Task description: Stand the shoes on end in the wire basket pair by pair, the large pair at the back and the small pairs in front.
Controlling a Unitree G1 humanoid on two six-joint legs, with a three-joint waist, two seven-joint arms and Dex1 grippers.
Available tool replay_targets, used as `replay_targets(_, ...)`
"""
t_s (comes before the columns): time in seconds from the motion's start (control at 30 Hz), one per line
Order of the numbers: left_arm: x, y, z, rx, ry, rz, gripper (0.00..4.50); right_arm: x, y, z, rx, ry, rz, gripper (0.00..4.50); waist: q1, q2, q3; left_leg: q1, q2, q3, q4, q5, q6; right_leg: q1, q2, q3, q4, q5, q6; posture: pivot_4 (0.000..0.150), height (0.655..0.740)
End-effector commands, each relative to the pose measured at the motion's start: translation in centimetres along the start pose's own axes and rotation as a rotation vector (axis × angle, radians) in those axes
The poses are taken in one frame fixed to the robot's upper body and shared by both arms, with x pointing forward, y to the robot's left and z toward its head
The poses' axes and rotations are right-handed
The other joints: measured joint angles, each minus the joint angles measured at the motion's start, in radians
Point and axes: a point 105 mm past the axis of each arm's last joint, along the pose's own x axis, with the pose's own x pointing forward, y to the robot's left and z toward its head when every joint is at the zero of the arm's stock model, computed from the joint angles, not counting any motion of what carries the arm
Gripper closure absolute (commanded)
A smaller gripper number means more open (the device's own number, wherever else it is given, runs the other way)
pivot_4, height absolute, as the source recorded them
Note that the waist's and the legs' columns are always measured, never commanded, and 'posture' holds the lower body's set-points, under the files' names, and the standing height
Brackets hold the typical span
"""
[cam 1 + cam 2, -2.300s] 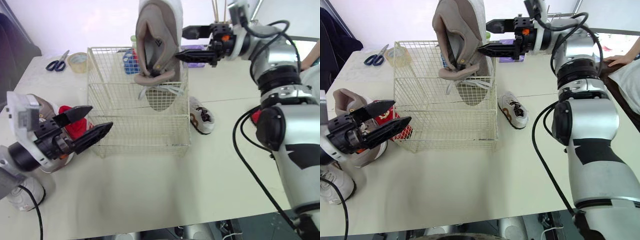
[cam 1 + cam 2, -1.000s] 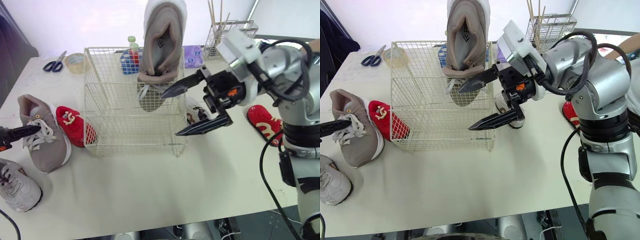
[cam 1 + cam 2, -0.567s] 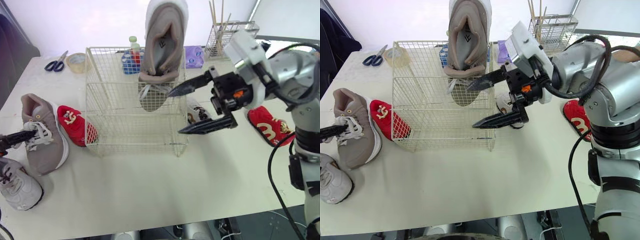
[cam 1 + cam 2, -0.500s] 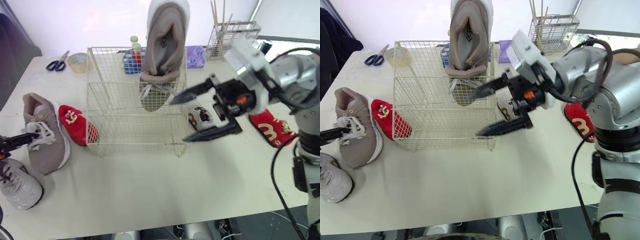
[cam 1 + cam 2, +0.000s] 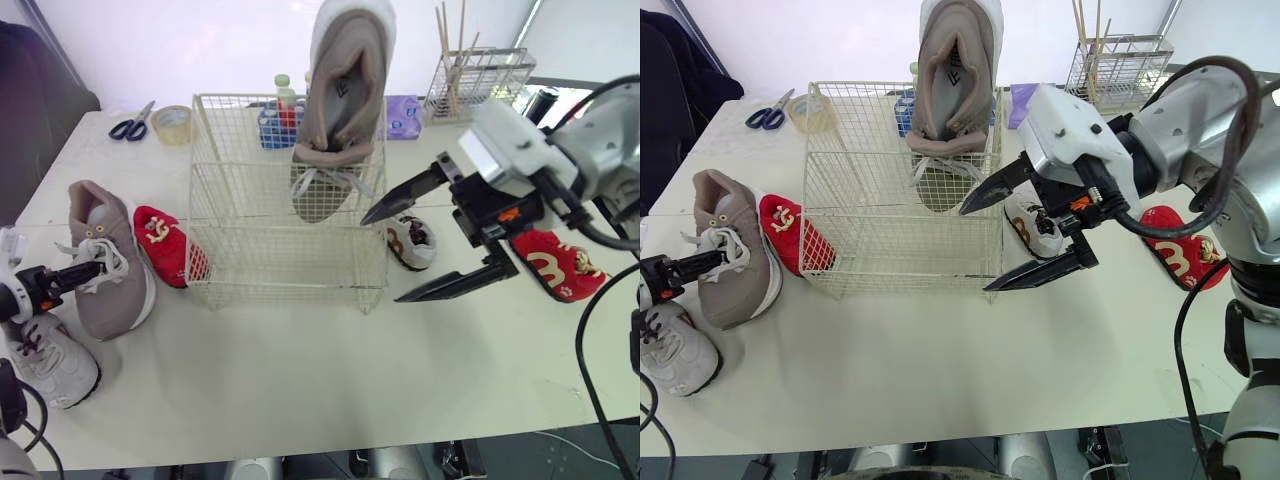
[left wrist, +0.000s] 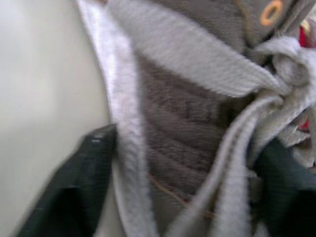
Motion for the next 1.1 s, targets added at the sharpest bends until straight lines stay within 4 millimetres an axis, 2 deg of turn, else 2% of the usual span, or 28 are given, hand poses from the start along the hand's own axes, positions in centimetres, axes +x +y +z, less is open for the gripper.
replay_targets(0.03, 1.8, -0.9, -1.0, -0.054, 0.015, -0.061, 2.57, -0.7, -0.8, 0.5, -0.055, 0.019, -0.056, 0.00, 0.000, 0.000, 0.000, 0.000, 0.000, 0.000, 0.001, 0.000, 0.000, 0.000, 0.000, 0.000, 0.000, 0.000, 0.000, 0.150, 0.7400)
replay_targets(0.13, 1.6, -0.9, -0.6, -0.047, -0.002, -0.060, 3.63, -0.9, -0.9, 0.6, -0.064, 0.022, -0.061, 0.00, -0.008, 0.001, 0.000, 0.000, 0.000, 0.000, 0.004, -0.001, 0.002, 0.001, 0.000, 0.000, 0.001, 0.000, 0.000, 0.150, 0.7400)
replay_targets(0.2, 1.2, -0.9, 0.0, -0.037, -0.035, -0.056, 3.99, -1.2, -1.0, 0.7, -0.074, 0.024, -0.073, 0.00, -0.008, 0.001, 0.000, 0.000, 0.000, 0.000, 0.005, -0.002, 0.003, 0.001, 0.000, 0.000, 0.001, 0.000, 0.000, 0.150, 0.7400)
replay_targets(0.37, -1.3, -0.6, 2.5, -0.029, -0.169, -0.044, 3.99, -1.8, -1.6, 0.6, -0.084, 0.021, -0.122, 0.00, -0.014, 0.001, 0.000, -0.001, 0.001, 0.000, 0.005, -0.002, 0.003, 0.001, 0.000, 0.000, 0.001, 0.000, 0.000, 0.150, 0.7400)
replay_targets(0.5, -5.3, -0.7, 5.6, 0.043, -0.331, -0.030, 3.99, -2.4, -2.5, 0.5, -0.102, 0.011, -0.177, 0.00, -0.033, -0.004, 0.001, -0.002, 0.002, 0.000, 0.005, -0.002, 0.003, -0.001, 0.000, -0.001, 0.001, 0.000, 0.000, 0.150, 0.7400)
replay_targets(0.63, -8.1, -2.1, 8.1, 0.189, -0.468, -0.047, 3.99, -3.2, -3.3, 0.9, -0.108, -0.022, -0.228, 0.00, -0.036, -0.007, 0.001, -0.010, 0.002, 0.000, 0.006, -0.002, 0.003, -0.008, 0.001, -0.001, 0.002, 0.000, 0.000, 0.150, 0.7400)
replay_targets(0.7, -9.0, -3.5, 9.1, 0.282, -0.549, -0.067, 3.99, -3.5, -3.4, 1.6, -0.104, -0.070, -0.230, 0.00, -0.036, -0.006, 0.001, -0.011, 0.002, 0.000, 0.007, -0.002, 0.003, -0.008, 0.000, -0.001, 0.002, 0.000, 0.000, 0.150, 0.7400)
replay_targets(0.83, -9.0, -5.6, 8.7, 0.377, -0.591, -0.086, 3.99, -4.0, -3.5, 2.9, -0.079, -0.176, -0.221, 0.00, -0.030, -0.006, 0.001, -0.012, 0.002, -0.001, 0.009, -0.002, 0.004, -0.008, -0.001, -0.001, 0.001, 0.001, 0.001, 0.150, 0.7400)
replay_targets(0.93, -9.2, -6.3, 9.5, 0.437, -0.697, -0.018, 3.99, -3.9, -3.8, 2.4, -0.075, -0.166, -0.232, 0.00, -0.029, -0.008, 0.000, -0.012, 0.002, -0.003, 0.010, -0.002, 0.004, -0.006, -0.001, -0.001, 0.001, 0.001, 0.001, 0.150, 0.7400)
replay_targets(1.1, -9.2, -9.8, 11.0, 0.472, -0.804, -0.069, 3.99, -4.0, -4.4, 2.6, -0.055, -0.219, -0.248, 0.00, -0.033, -0.009, 0.000, -0.012, 0.001, -0.003, 0.010, -0.002, 0.004, -0.007, 0.000, -0.001, 0.001, 0.002, 0.002, 0.150, 0.7400)
